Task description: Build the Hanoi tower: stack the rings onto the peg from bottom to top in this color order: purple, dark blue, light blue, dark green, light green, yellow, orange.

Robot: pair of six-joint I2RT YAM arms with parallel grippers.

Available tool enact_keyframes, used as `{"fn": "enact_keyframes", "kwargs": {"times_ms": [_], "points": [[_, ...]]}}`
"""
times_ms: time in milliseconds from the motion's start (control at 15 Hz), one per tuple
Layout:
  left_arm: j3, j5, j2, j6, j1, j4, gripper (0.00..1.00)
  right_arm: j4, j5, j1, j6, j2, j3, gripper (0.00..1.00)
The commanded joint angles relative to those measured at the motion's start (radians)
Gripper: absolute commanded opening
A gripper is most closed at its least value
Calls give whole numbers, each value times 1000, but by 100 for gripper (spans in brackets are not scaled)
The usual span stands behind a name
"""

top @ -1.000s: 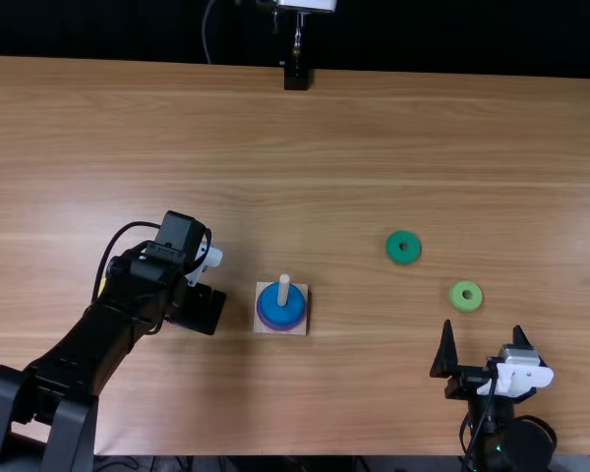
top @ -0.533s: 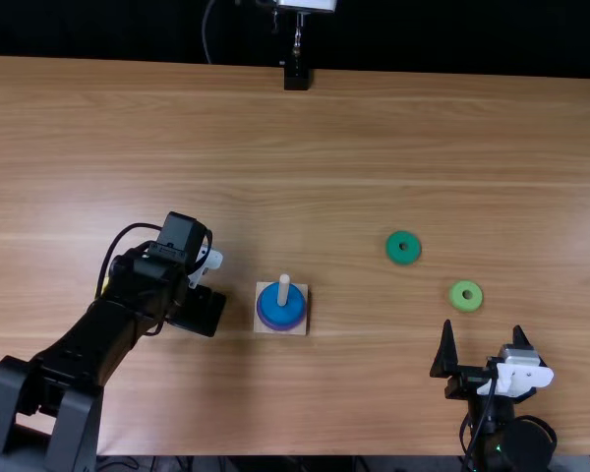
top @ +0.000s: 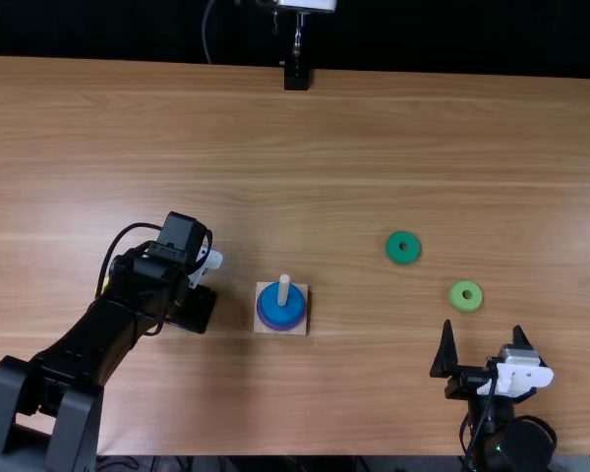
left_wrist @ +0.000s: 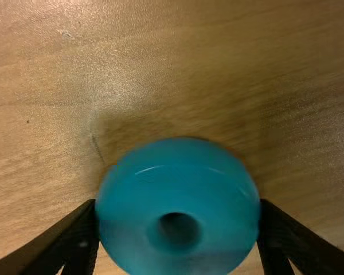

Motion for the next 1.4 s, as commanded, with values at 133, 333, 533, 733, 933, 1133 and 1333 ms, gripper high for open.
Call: {"fn": "enact_keyframes", "kwargs": {"times_ms": [133, 333, 533, 733, 933, 1133, 1333], "points": [[9, -10, 3, 7, -1, 1, 0, -2, 6, -16, 2, -13, -28, 100], [93, -8, -26, 0, -6, -6, 0, -2, 6, -16, 2, -13, -28, 100], [192, -6, -115, -15, -9, -102, 0, -2, 6, -16, 2, -13, -28, 100], [362, -8, -113, -94, -55, -376, 0, -2, 6, -16, 2, -13, -28, 100], [538, -8, -106, -96, -82, -551, 0, -2, 6, -16, 2, -13, -28, 100], [658, -6, -103, -120, -127, -628, 0, -2, 6, -16, 2, -13, -28, 100], [735, -8, -72, -182, -194, -645, 0, -2, 6, -16, 2, -13, -28, 100]]}}
